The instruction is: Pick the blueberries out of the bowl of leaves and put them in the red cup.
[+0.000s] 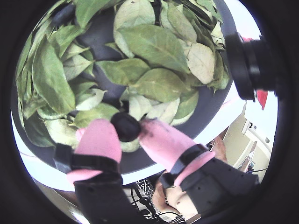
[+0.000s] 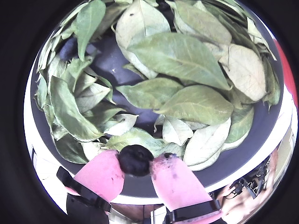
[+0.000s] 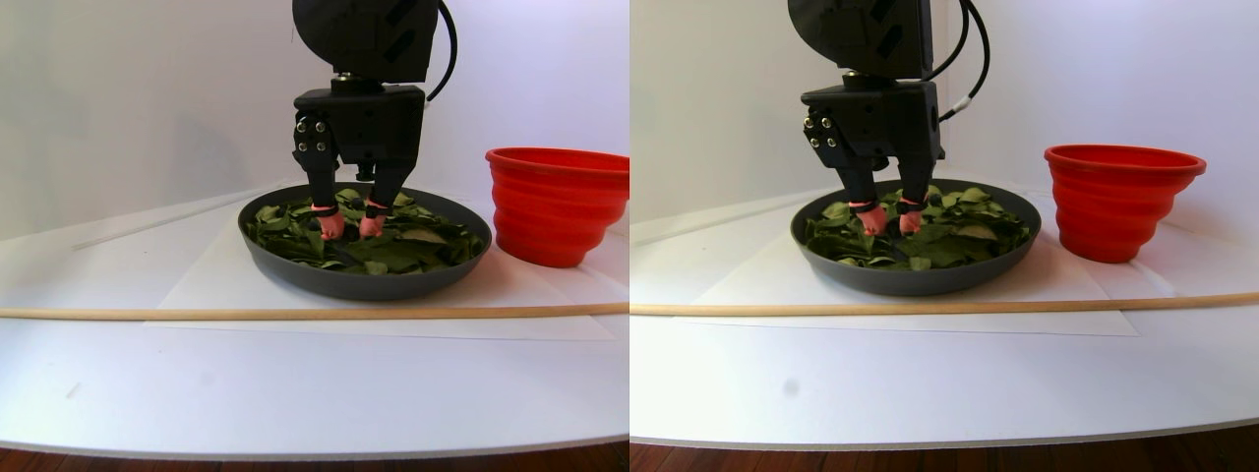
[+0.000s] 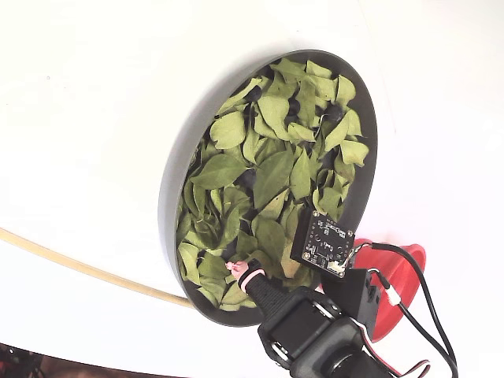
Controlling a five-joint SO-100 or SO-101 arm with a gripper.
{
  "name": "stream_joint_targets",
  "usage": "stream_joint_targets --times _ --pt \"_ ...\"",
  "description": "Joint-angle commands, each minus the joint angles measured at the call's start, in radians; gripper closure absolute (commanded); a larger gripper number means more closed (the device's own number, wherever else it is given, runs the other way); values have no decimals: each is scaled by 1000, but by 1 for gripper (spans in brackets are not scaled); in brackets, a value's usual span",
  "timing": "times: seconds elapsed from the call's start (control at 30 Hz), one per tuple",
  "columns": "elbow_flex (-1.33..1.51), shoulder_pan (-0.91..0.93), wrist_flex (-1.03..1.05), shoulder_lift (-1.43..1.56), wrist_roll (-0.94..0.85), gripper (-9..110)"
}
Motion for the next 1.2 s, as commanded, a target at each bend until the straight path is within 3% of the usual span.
stream_joint_targets --times 0.0,1.17 --pt "9 17 12 103 -15 91" --pt "-8 135 137 339 -63 91"
